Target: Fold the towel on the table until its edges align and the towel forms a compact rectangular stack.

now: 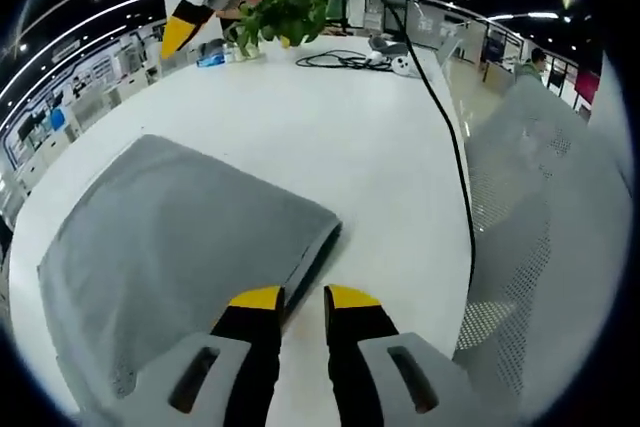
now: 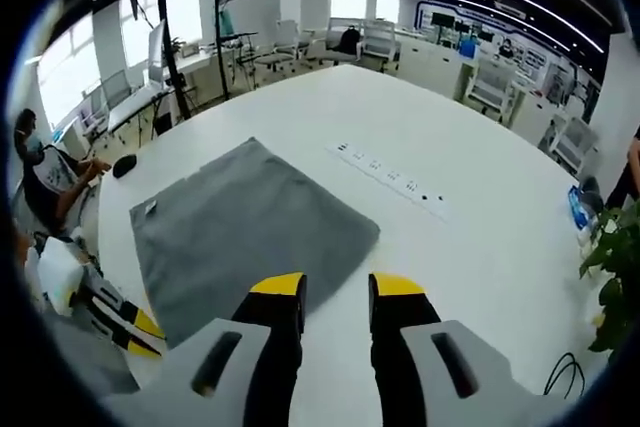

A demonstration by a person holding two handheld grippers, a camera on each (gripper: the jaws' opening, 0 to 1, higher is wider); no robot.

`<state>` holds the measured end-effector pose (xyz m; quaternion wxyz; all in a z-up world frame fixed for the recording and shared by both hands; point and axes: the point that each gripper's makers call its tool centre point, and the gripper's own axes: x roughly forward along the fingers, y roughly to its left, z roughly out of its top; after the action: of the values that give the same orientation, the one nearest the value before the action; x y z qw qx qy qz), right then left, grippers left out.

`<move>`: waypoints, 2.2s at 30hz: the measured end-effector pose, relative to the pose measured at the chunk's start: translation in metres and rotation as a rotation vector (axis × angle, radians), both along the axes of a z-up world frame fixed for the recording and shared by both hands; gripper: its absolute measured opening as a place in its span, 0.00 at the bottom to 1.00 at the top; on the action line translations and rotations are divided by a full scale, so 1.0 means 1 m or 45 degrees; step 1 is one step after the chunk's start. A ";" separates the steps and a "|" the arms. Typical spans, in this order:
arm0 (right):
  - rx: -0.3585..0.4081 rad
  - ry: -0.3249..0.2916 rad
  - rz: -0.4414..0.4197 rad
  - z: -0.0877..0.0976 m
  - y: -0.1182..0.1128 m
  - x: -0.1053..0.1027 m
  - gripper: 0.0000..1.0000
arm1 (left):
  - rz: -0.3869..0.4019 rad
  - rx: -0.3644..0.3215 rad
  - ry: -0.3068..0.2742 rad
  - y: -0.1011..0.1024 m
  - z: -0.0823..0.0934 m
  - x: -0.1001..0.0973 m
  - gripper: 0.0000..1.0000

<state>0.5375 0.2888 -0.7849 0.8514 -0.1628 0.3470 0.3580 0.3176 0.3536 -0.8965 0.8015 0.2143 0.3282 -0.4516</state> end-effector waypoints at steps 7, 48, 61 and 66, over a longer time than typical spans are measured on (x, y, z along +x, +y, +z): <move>0.007 0.035 -0.011 -0.018 -0.003 0.012 0.24 | -0.030 -0.011 -0.015 -0.023 0.004 0.002 0.17; 0.041 0.186 -0.074 -0.111 0.013 0.070 0.22 | 0.086 0.003 -0.071 -0.052 -0.019 0.014 0.13; 0.101 0.204 -0.146 -0.116 0.019 0.094 0.22 | 0.169 -0.056 0.002 -0.050 -0.017 0.016 0.03; 0.103 0.205 -0.211 -0.121 0.015 0.101 0.22 | 0.151 -0.055 0.015 -0.052 -0.017 0.010 0.03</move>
<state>0.6382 0.3042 -0.9061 0.8534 -0.0695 0.4119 0.3120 0.3279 0.3017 -0.9140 0.8293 0.1746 0.3353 -0.4115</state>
